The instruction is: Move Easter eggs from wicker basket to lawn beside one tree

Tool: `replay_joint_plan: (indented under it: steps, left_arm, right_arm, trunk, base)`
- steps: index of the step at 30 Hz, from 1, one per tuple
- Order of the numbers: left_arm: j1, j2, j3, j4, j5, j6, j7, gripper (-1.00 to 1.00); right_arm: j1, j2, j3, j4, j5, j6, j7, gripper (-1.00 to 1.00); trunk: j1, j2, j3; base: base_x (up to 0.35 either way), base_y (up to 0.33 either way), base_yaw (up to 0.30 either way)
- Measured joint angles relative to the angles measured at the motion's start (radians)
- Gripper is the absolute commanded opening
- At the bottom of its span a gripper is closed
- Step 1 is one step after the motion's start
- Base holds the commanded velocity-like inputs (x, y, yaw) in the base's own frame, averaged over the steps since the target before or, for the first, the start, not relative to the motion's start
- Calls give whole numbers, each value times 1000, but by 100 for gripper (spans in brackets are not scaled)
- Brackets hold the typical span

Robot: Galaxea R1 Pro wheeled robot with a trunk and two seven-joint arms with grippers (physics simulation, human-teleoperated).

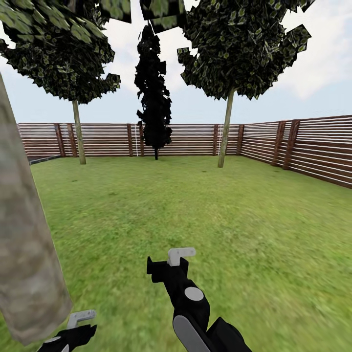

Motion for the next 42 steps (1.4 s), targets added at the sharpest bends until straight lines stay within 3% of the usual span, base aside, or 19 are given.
replay_joint_plan:
  steps: [5,13,17,42]
  left_arm:
    - [0,0,1,0,0,-19,0,100]
    - [0,-1,0,1,54,-28,2,100]
    - [0,-1,0,1,63,-29,5,100]
    - [0,-2,0,1,69,-30,21,100]
  right_arm:
    - [0,0,2,0,0,-1,0,100]
    - [0,0,2,0,0,0,0,100]
    - [0,0,1,0,0,0,1,100]
    - [0,0,-2,0,0,0,2,100]
  trunk:
    - [-19,35,16]
    - [-31,56,25]
    - [-46,84,38]
    - [-142,259,116]
  base:
    - [0,0,0]
    - [0,0,0]
    - [0,0,0]
    - [0,0,0]
